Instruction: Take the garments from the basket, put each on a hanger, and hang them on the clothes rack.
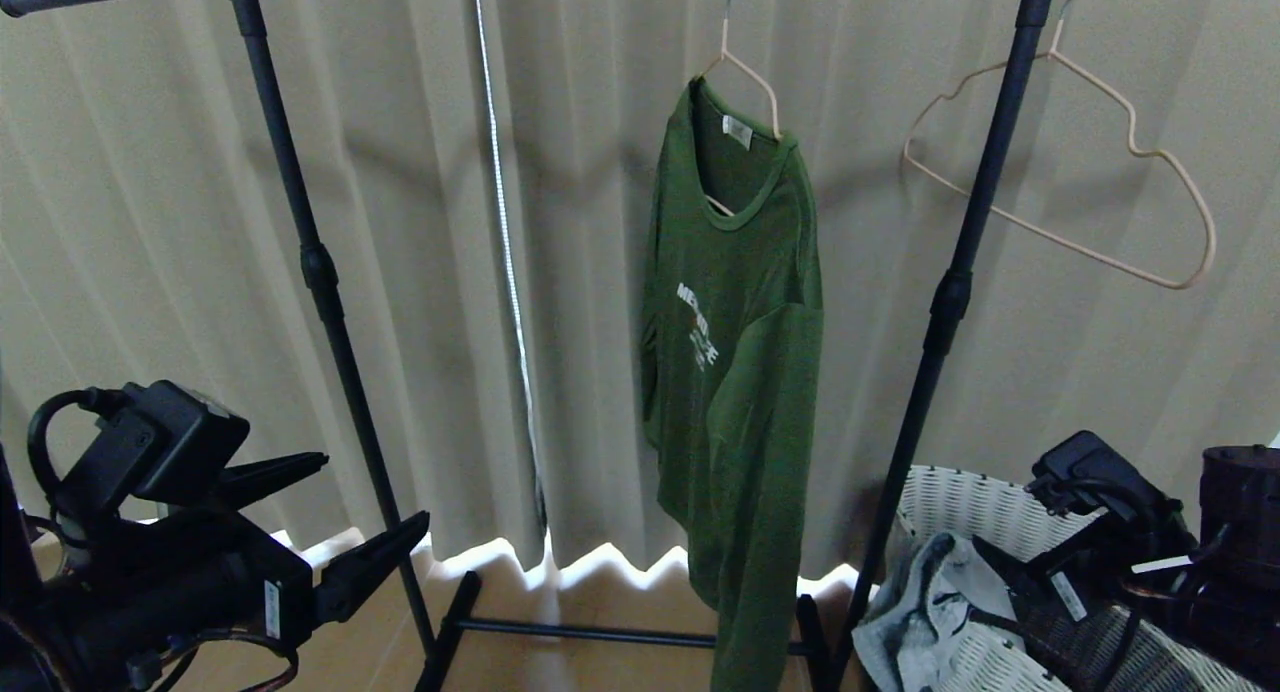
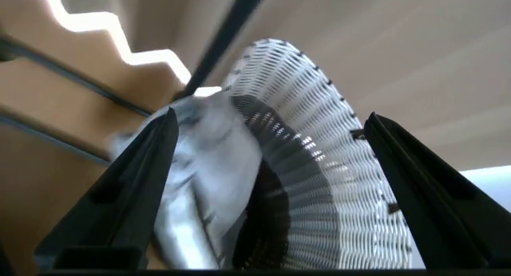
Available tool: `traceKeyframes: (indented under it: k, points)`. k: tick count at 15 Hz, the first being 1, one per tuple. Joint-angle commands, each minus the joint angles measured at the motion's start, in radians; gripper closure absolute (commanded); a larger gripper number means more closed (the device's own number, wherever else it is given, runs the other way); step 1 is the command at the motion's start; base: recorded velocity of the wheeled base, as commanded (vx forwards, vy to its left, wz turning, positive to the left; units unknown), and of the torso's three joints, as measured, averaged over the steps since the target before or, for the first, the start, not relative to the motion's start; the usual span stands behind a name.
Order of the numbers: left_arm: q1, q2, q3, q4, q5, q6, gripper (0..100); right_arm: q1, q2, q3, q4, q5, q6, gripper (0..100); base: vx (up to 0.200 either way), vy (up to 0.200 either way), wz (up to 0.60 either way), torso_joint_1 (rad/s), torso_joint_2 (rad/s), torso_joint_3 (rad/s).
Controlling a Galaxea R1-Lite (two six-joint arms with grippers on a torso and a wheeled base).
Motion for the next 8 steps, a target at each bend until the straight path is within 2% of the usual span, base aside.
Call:
traceKeyframes:
  k: [1,5,8]
  points:
    - [-0.001,0.001,0.004,-0.002,0.000,0.001,0,0.001,0.124,-0.055,0.003,-0.035,0.001,0,0.000,0.000,0.00,0.000,0.00,0.000]
    - [-0.003,-0.004,0.007,-0.002,0.000,0.003,0,0.001,0.222,-0.118,0.006,-0.041,0.001,0,0.000,0.000,0.00,0.000,0.00,0.000]
    - [-0.003,0.002,0.007,0.000,0.000,0.003,0,0.001,0.250,-0.103,0.015,-0.044,0.001,0,0.000,0.000,0.00,0.000,0.00,0.000]
